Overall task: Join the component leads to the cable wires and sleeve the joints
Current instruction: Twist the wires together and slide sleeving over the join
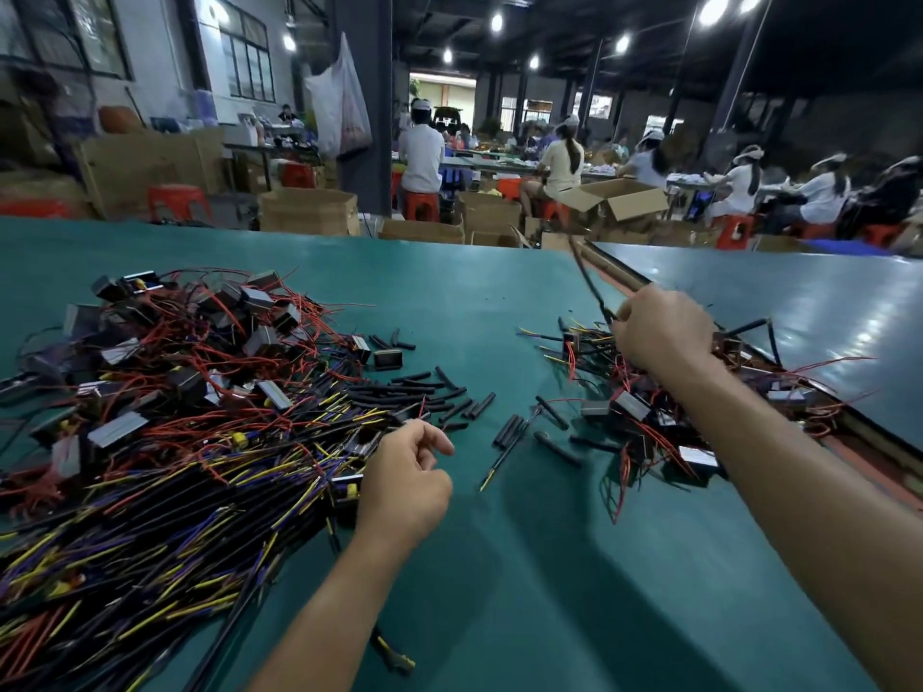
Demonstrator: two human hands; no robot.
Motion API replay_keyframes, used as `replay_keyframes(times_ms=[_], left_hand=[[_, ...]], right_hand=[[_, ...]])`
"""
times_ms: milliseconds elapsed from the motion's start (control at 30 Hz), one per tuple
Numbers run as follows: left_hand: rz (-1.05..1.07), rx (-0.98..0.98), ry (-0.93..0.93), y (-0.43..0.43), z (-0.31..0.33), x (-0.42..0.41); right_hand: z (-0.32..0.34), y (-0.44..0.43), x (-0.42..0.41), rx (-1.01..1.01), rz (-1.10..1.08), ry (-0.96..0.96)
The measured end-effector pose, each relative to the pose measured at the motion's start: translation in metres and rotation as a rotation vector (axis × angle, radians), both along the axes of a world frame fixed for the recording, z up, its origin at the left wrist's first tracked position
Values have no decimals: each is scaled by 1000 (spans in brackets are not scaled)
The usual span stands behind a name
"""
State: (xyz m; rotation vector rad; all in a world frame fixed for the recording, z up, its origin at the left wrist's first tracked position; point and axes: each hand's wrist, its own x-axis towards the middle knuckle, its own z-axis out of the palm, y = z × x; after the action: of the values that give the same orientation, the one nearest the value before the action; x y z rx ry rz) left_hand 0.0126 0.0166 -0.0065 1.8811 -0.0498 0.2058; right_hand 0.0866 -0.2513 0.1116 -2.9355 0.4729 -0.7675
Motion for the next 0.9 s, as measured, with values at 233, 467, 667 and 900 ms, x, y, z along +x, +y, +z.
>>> replay_keyframes(times_ms=[233,467,667,900], left_hand=[[-13,88,46,1,-1,-4],[-65,143,24,-3,0,-10],[-85,223,11,-7,1,-16],[-122,210,43,-11,4,-24]], right_hand=[[-62,0,23,-173,122,120],[-51,57,21,-182,253,301],[-49,133,6,30,601,384],[-28,230,-20,112,935,336]])
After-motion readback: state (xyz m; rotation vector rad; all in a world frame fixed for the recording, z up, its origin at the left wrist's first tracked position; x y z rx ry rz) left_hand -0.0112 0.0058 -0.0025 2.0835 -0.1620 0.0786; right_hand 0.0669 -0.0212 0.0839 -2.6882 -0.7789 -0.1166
